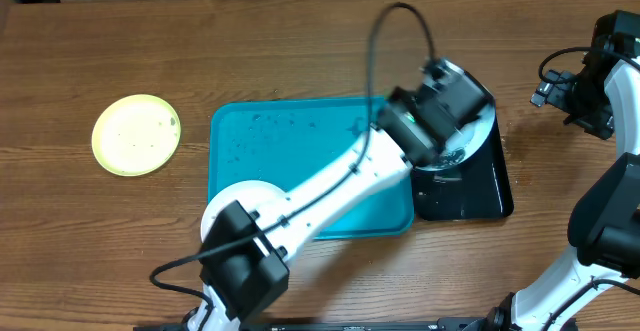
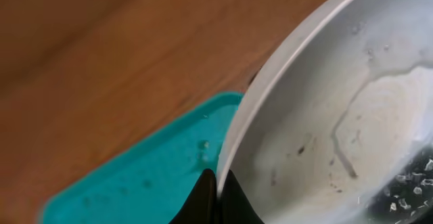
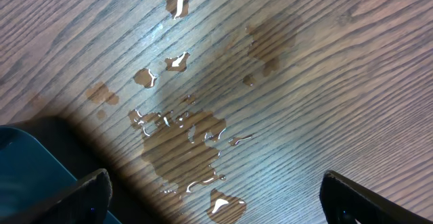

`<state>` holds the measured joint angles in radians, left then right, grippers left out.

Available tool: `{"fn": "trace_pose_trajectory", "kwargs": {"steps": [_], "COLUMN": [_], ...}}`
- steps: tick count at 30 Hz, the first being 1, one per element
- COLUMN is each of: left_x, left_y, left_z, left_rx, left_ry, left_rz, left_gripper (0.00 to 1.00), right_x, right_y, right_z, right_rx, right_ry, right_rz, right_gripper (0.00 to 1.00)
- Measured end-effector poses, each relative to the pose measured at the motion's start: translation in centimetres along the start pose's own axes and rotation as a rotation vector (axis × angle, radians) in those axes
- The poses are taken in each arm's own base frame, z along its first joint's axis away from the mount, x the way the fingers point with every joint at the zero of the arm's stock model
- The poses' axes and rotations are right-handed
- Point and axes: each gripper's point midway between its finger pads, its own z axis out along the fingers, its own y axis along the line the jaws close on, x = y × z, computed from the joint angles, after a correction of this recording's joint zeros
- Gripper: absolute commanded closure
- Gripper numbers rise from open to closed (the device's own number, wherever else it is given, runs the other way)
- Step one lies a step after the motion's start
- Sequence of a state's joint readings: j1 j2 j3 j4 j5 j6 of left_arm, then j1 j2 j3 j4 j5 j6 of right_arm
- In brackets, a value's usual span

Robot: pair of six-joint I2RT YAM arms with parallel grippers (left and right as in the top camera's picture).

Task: Clean dirty plates on tray and stack at the side
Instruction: 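Lift the white plate with the left gripper and tilt it over the black tray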

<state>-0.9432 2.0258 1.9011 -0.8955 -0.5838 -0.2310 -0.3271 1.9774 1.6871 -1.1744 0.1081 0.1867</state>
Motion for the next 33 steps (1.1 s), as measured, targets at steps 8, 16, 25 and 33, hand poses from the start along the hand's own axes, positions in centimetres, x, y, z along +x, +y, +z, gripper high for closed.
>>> {"fn": "trace_pose_trajectory", "kwargs": {"steps": [8, 16, 25, 33], "left_x": [-1.5, -2.4, -3.2, -3.1], "left_y": [-0.9, -0.5, 0.5, -0.5], "left_z": [-5.1, -9.4, -10.7, -10.1], "left_rx": [-0.287, -0.508, -0.601, -0.531], "left_ry": [-0.168, -0.279, -0.330, -0.321], "left_rz": [0.173, 0.223, 0.183, 0.180], "left_gripper": [0.96, 0.96, 0.96, 0.96], "right_x": [0.0, 0.0, 0.0, 0.0], "right_y": [0.0, 0.0, 0.0, 0.0], "right_z": [0.0, 0.0, 0.0, 0.0], "right_rx": [0.000, 0.000, 0.000, 0.000], "right_ry": [-0.001, 0.000, -0.001, 0.000], "right_rz": [0.001, 0.000, 0.000, 0.000], "right_gripper": [0.00, 0.00, 0.00, 0.00]}}
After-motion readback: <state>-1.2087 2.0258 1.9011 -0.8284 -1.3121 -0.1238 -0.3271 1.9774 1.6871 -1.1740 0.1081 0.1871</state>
